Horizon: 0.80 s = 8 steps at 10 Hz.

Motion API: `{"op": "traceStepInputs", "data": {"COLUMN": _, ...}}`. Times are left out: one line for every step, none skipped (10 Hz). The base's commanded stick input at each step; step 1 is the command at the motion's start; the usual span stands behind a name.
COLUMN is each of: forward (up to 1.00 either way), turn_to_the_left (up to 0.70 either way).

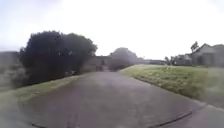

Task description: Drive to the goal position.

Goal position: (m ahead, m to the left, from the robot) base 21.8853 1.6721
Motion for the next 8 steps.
{"op": "traceStepInputs", "data": {"forward": 1.0, "turn_to_the_left": 0.0}}
{"op": "traceStepInputs", "data": {"forward": 1.0, "turn_to_the_left": 0.0}}
{"op": "traceStepInputs", "data": {"forward": 1.0, "turn_to_the_left": 0.0}}
{"op": "traceStepInputs", "data": {"forward": 1.0, "turn_to_the_left": 0.0}}
{"op": "traceStepInputs", "data": {"forward": 1.0, "turn_to_the_left": 0.0}}
{"op": "traceStepInputs", "data": {"forward": 1.0, "turn_to_the_left": 0.0}}
{"op": "traceStepInputs", "data": {"forward": 1.0, "turn_to_the_left": 0.0}}
{"op": "traceStepInputs", "data": {"forward": 1.0, "turn_to_the_left": 0.0}}
